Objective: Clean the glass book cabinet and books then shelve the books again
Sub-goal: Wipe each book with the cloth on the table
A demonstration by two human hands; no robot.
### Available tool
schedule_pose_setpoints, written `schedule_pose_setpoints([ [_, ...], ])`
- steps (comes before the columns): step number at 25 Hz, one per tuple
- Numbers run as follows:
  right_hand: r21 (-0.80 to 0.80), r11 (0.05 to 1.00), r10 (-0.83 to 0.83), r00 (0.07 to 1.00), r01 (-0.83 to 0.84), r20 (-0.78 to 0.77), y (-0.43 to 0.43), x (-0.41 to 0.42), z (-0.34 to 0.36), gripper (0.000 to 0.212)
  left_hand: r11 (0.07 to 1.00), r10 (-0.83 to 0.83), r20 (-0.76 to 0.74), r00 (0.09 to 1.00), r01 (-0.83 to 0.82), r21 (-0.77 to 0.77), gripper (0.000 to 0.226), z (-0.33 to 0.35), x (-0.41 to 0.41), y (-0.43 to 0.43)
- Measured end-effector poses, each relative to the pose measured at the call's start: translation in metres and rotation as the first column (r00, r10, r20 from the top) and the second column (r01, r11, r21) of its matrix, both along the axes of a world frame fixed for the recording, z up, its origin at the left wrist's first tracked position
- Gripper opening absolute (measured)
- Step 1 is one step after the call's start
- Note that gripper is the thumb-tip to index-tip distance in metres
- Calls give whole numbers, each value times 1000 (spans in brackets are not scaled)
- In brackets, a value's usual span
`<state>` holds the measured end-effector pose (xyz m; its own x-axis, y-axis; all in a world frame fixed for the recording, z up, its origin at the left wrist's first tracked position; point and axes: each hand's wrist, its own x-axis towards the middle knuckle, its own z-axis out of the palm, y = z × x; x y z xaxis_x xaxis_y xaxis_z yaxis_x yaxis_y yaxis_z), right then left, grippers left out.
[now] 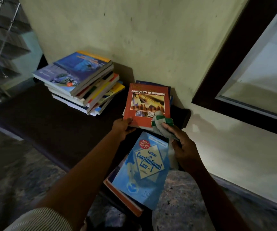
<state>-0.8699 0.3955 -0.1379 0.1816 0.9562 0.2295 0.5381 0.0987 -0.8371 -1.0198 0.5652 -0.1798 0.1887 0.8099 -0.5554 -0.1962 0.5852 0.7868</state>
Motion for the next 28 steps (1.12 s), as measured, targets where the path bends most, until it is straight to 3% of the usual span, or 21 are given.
schedule_pose_setpoints([
  [4,47,996,73,996,-71,-50,11,-4,9,48,992,106,111,988,-112,52,27,-5,-44,-17],
  [8,60,968,246,967,-243,-65,44,-37,19,47,898,439,181,880,-433,-71,5,-12,-133,-51],
  [15,18,847,531,847,-531,-2,115,-137,-3,53,792,584,-28,811,-577,-199,18,-45,-225,-84],
  [17,-27,860,510,858,-510,55,144,-159,-27,56,794,578,-25,815,-570,-212,13,-54,-232,-90],
  [20,-198,917,379,912,-348,155,175,-172,-69,61,810,559,4,829,-545,-218,17,-62,-232,-97],
  [23,-303,932,338,780,-199,527,180,-184,-102,65,823,538,24,842,-519,-231,23,-61,-232,-98],
  [28,-269,920,391,687,-284,612,161,-233,-110,78,839,513,41,857,-491,-233,22,-65,-237,-98],
])
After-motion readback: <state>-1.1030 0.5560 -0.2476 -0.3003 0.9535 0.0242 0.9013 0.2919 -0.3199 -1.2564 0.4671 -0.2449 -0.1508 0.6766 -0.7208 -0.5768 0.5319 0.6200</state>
